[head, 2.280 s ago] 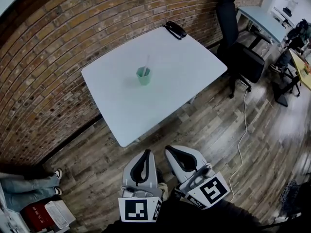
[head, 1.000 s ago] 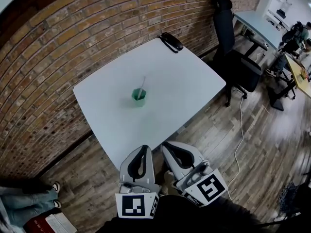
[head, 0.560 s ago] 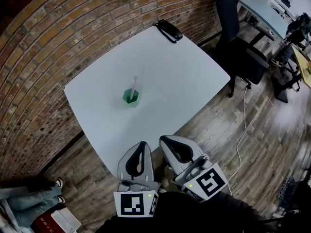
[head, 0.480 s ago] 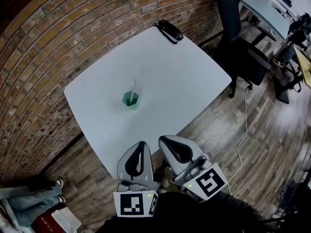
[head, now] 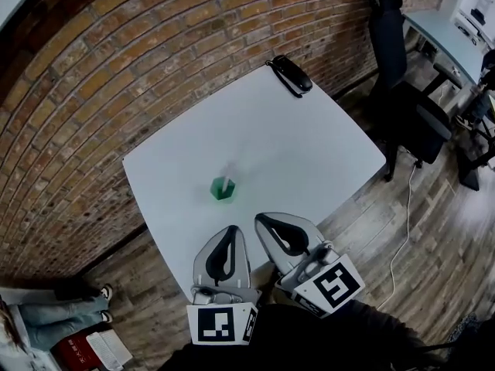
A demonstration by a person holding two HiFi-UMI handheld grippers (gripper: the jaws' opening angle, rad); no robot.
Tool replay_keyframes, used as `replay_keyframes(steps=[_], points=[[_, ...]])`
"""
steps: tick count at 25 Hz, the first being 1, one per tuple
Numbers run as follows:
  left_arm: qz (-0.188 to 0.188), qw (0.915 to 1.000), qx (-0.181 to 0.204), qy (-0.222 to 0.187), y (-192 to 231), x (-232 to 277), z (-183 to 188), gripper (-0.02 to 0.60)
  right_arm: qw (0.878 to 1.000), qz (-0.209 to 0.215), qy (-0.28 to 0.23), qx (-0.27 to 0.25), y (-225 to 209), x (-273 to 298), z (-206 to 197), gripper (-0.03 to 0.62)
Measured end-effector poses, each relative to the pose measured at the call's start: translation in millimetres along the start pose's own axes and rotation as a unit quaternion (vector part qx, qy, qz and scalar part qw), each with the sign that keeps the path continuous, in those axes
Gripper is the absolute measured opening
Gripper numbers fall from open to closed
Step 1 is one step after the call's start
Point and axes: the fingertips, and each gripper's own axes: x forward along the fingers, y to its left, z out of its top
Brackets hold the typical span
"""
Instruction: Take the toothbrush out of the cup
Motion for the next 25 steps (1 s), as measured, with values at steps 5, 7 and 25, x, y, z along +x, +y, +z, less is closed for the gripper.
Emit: replay_keyframes(steps=[5, 7, 25], points=[[0.031, 0.9990, 0.007, -0.031, 11.4, 5.5, 26.5, 0.009, 0.999, 0.027, -0.018, -0.018, -3.3, 16.4, 26.5, 0.003], [0.043, 0.9984, 0.007, -0.037, 18.5, 4.7, 30.4, 0.009, 0.999, 0.037, -0.021, -0.021, 0.4, 23.3, 30.2, 0.003], [0.079, 0.9960, -0.039, 0.012, 83.3, 35.6, -5.0, 0.009, 0.997, 0.062, 0.041, 0.000, -3.5, 89.4, -12.6, 0.003]])
